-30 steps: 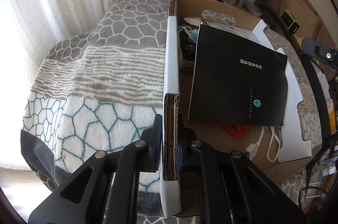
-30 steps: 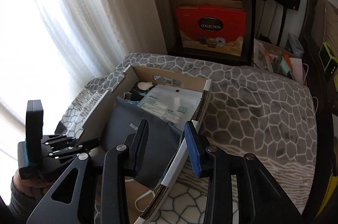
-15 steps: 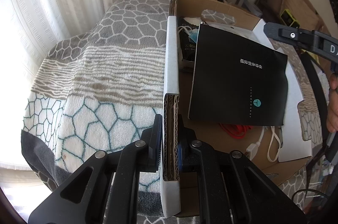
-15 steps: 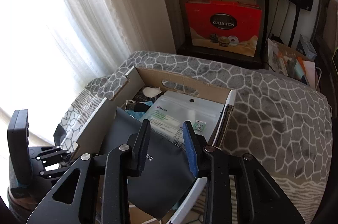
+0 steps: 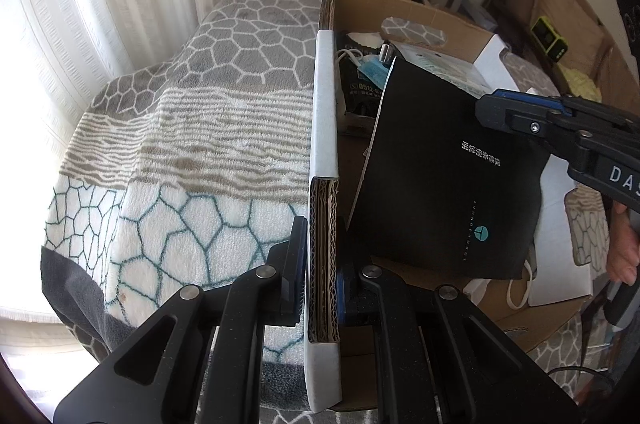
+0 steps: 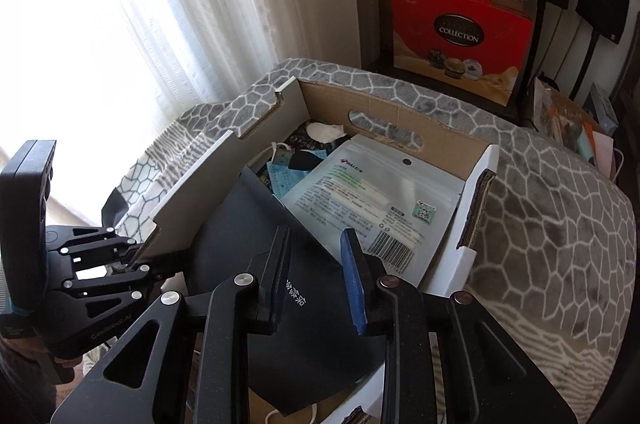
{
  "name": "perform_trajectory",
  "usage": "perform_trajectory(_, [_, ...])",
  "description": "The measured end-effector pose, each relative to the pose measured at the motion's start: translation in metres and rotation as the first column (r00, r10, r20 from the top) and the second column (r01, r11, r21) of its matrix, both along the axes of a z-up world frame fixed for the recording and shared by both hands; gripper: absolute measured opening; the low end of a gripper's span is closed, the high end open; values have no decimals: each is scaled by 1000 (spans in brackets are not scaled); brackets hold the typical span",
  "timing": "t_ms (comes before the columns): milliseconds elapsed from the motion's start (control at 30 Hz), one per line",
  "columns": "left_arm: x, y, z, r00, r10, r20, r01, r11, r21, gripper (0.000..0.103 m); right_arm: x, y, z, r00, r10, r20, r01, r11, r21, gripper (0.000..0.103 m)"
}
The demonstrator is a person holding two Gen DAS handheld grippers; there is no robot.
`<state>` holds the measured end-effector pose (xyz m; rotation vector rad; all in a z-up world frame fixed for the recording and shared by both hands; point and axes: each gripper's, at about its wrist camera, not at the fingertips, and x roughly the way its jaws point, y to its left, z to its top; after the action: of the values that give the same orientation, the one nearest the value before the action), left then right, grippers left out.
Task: Organize objects
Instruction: 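Open the right tool and push the black pad flat into the box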
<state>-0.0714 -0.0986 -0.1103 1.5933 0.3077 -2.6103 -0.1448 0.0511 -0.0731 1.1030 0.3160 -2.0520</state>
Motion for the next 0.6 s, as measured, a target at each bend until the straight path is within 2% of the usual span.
perform_trajectory(200, [0,-2,0,1000,0,0,0,1000,3,10,16,13,22,998,-25,-64,23,999,-33,27])
perform_trajectory(433, [0,-1,0,1000,0,0,0,1000,4,10,36,22,35,994,-71,-82,67,997,-48,27])
perform_trajectory(600, [0,-1,0,1000,-2,-1,2,1000,2,10,49,27,33,993,-89,-76,86,995,-40,27])
